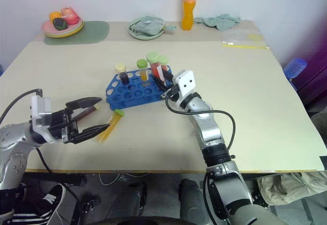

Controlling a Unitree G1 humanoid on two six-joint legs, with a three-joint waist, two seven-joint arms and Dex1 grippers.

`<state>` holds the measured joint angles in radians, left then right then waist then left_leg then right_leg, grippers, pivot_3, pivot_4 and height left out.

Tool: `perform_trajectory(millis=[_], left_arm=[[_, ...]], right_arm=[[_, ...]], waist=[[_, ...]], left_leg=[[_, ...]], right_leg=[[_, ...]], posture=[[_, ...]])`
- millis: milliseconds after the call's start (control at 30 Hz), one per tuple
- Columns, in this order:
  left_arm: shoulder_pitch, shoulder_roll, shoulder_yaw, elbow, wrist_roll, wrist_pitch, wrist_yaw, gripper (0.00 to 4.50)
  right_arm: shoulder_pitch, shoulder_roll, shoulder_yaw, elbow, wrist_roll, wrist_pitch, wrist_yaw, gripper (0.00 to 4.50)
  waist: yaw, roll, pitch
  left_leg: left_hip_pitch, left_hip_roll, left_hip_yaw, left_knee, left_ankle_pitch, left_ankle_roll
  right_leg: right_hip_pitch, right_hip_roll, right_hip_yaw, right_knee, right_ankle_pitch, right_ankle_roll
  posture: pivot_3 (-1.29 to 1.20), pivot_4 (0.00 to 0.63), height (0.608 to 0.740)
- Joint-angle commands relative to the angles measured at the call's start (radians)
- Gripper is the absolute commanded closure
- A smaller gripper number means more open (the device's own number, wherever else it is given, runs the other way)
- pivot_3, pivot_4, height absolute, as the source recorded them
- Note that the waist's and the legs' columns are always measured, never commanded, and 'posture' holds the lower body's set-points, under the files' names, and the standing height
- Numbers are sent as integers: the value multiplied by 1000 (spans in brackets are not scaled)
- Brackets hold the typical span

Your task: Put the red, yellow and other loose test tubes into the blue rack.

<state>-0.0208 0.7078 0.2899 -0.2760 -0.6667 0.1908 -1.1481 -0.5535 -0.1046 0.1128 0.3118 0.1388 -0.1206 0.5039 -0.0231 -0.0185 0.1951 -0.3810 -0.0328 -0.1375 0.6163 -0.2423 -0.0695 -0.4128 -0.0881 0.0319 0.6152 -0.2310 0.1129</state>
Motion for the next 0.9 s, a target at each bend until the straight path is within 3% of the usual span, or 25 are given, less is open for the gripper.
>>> perform_trajectory(millis=[33,900], left_arm=[[-4,12,21,-17,-9,-3,3,0],[11,28,35,-39,-23,18,9,0]], right_arm=[[-26,25,-20,54,-3,-45,-24,3716],[-124,75,-58,291,-24,-160,-53,3716]], waist=[[-2,0,0],[-23,1,0]], left_leg=[[0,0,0,0,0,0],[7,8,1,-3,0,0]], right_leg=[[0,0,0,0,0,0],[4,8,0,0,1,-4]], posture=[[0,150,740],[0,150,740]])
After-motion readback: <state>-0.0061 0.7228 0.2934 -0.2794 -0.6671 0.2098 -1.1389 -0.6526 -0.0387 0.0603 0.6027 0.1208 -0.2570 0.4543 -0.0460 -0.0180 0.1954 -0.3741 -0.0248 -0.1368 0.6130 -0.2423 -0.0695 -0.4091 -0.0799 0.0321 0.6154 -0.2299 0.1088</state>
